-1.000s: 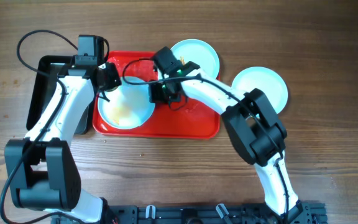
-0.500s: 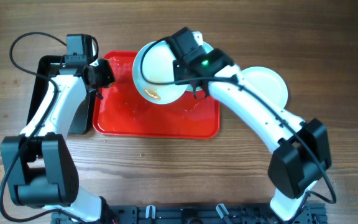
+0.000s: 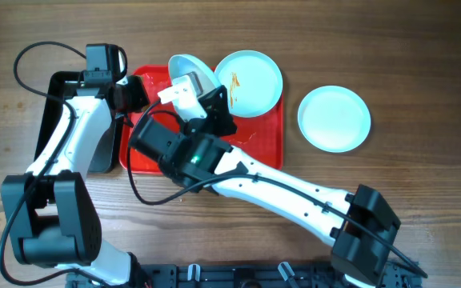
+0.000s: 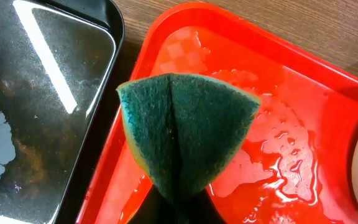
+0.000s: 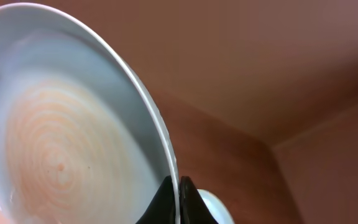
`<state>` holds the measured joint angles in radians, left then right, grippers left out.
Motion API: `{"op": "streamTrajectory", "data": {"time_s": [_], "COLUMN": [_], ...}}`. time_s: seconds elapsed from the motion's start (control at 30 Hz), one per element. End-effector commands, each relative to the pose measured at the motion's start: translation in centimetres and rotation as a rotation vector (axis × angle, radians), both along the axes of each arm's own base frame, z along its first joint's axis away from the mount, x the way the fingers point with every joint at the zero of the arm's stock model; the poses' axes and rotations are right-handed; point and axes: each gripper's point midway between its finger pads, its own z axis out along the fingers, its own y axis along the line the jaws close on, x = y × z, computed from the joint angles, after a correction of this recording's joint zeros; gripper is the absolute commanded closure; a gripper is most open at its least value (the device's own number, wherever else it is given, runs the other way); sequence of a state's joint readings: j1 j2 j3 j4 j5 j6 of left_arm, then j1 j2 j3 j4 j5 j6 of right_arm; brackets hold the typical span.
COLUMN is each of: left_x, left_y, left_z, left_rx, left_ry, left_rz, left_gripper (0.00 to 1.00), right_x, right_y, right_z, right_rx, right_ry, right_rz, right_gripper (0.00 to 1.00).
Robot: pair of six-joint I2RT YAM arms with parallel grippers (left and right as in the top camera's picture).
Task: Clean dirty plates on tray and stack at the side
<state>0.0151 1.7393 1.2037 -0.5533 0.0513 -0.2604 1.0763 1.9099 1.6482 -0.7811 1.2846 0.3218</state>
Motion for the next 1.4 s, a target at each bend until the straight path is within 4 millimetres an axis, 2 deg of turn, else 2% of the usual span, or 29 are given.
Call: {"op": "streamTrajectory", "data": {"time_s": [0.0, 0.07, 0.13, 0.23, 0.33, 0.43, 0.47, 0.5, 0.53, 0.57, 0.6, 0.67, 0.73, 0.8, 0.9, 0.97, 1.0, 1.1, 1.13, 1.2, 1.23, 1.3, 1.37], "left_x": [0.2, 0.2, 0.2, 0.2, 0.2, 0.2, 0.2, 0.2, 0.2, 0.2, 0.3, 0.3, 0.4, 0.5, 0.6, 0.6, 0.6, 0.6, 0.6, 0.6, 0.6, 0.6, 0.6], "left_y": [0.0, 0.0, 0.0, 0.0, 0.0, 0.0, 0.0, 0.0, 0.0, 0.0, 0.0, 0.0, 0.0, 0.0, 0.0, -0.2, -0.3, -0.3, -0.3, -0.3, -0.3, -0.3, -0.3], "left_z": [0.0, 0.0, 0.0, 0.0, 0.0, 0.0, 0.0, 0.0, 0.0, 0.0, 0.0, 0.0, 0.0, 0.1, 0.1, 0.2, 0.2, 0.2, 0.2, 0.2, 0.2, 0.2, 0.2], "left_rx": [-0.015, -0.015, -0.015, -0.015, -0.015, -0.015, -0.015, -0.015, -0.015, -0.015, -0.015, -0.015, -0.015, -0.015, -0.015, -0.027, -0.032, -0.032, -0.032, -0.032, -0.032, -0.032, -0.032], "left_ry": [-0.002, -0.002, -0.002, -0.002, -0.002, -0.002, -0.002, -0.002, -0.002, -0.002, -0.003, -0.005, -0.008, -0.014, -0.017, -0.018, -0.018, -0.018, -0.018, -0.017, -0.017, -0.017, -0.017], "left_rz": [0.009, 0.009, 0.009, 0.009, 0.008, 0.008, 0.008, 0.008, 0.008, 0.008, 0.008, 0.008, 0.008, 0.008, 0.008, 0.001, -0.002, -0.002, -0.002, -0.002, -0.002, -0.002, -0.002], "left_gripper": [0.96, 0.96, 0.96, 0.96, 0.96, 0.96, 0.96, 0.96, 0.96, 0.96, 0.96, 0.96, 0.96, 0.96, 0.96, 0.96, 0.96, 0.96, 0.96, 0.96, 0.96, 0.96, 0.96], "right_x": [0.1, 0.6, 1.0, 1.9, 1.9, 0.9, 0.6, 0.6, 0.6, 0.5, 0.7, 1.7, 3.2, 4.5, 6.0, 7.4, 7.6, 7.7, 7.8, 7.6, 7.9, 7.9, 8.0], "right_y": [-0.6, 0.7, 2.5, 3.5, 4.9, 5.8, 6.0, 6.0, 6.2, 7.4, 7.9, 8.1, 7.1, 6.6, 7.5, 7.9, 8.1, 8.1, 8.0, 8.0, 7.6, 7.4, 7.5], "right_z": [1.5, -0.7, -4.3, -9.2, -14.5, -19.4, -20.4, -20.7, -20.9, -20.5, -20.1, -19.0, -18.5, -18.5, -17.8, -18.4, -19.0, -23.0, -23.7, -24.2, -24.4, -24.5, -24.0], "right_rx": [0.028, 0.107, 0.240, 0.490, 0.669, 0.745, 0.746, 0.750, 0.751, 0.771, 0.798, 0.843, 0.840, 0.807, 0.796, 0.751, 0.737, 0.687, 0.684, 0.688, 0.691, 0.701, 0.705], "right_ry": [-0.035, 0.080, 0.278, 0.506, 0.725, 0.884, 0.916, 0.929, 0.954, 1.014, 1.050, 1.096, 1.085, 1.035, 0.945, 0.889, 0.893, 0.992, 1.002, 1.013, 1.004, 1.003, 0.998], "right_rz": [-0.016, 0.052, 0.152, 0.153, 0.138, 0.088, 0.083, 0.084, 0.115, 0.236, 0.313, 0.480, 0.574, 0.597, 0.622, 0.622, 0.624, 0.571, 0.561, 0.546, 0.510, 0.481, 0.489], "right_gripper": [0.96, 0.96, 0.96, 0.96, 0.96, 0.96, 0.94, 0.84, 0.71, 0.55, 0.49, 0.46, 0.47, 0.51, 0.55, 0.56, 0.56, 0.58, 0.61, 0.68, 0.75, 0.80, 0.78]}}
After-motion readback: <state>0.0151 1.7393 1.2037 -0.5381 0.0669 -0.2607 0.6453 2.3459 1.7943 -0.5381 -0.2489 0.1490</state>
